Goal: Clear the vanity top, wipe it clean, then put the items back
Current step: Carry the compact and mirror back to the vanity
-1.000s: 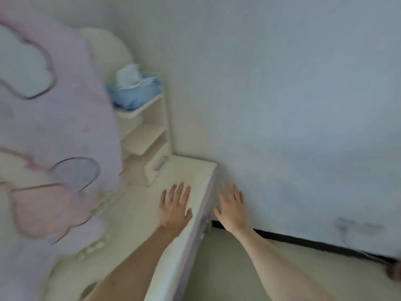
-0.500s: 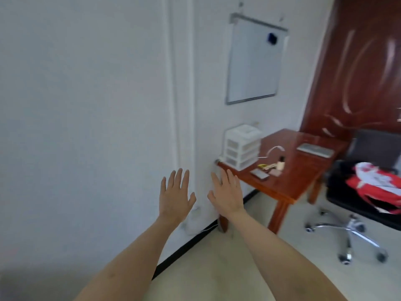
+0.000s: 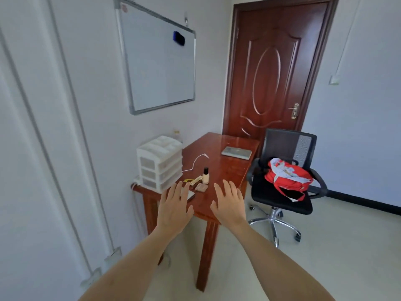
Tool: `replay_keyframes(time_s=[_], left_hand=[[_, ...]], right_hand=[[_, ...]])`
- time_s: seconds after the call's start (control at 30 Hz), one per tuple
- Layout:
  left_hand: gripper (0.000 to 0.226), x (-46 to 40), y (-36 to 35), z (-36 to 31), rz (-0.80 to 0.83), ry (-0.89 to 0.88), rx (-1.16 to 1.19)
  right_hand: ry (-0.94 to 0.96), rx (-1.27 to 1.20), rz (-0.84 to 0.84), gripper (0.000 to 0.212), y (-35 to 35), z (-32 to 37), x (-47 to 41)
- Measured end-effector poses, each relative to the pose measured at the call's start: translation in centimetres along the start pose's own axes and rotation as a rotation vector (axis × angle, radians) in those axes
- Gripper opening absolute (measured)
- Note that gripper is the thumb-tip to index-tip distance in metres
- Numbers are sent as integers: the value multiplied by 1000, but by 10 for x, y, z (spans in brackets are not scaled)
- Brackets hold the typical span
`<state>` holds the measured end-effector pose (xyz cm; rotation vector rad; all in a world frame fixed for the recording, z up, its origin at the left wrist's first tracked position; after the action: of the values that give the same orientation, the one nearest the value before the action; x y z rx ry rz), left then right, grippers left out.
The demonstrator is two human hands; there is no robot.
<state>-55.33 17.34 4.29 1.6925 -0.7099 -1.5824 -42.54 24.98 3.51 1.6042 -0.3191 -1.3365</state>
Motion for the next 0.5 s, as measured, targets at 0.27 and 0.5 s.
replay_keyframes(time_s=[0.27,0.5], left_hand=[[64,-81,-144,32,156,-25,59],[63,-113,-252,54,291,-16,47]], right_hand=[[-110,-23,162,53,-132,-47,-61],[-127,-38,316,52,-233,-65,-90]])
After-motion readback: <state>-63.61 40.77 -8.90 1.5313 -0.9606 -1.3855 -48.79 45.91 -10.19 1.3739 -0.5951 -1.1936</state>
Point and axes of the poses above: each hand's wrist, its own x-axis away from the middle knuckle, its own y-axis out of the back of the hand, z = x × y, the point moved 10 cm from there along -x, towards the middle knuckle, and after that the axes turned 9 degrees about -z, right-handed, at the moved point
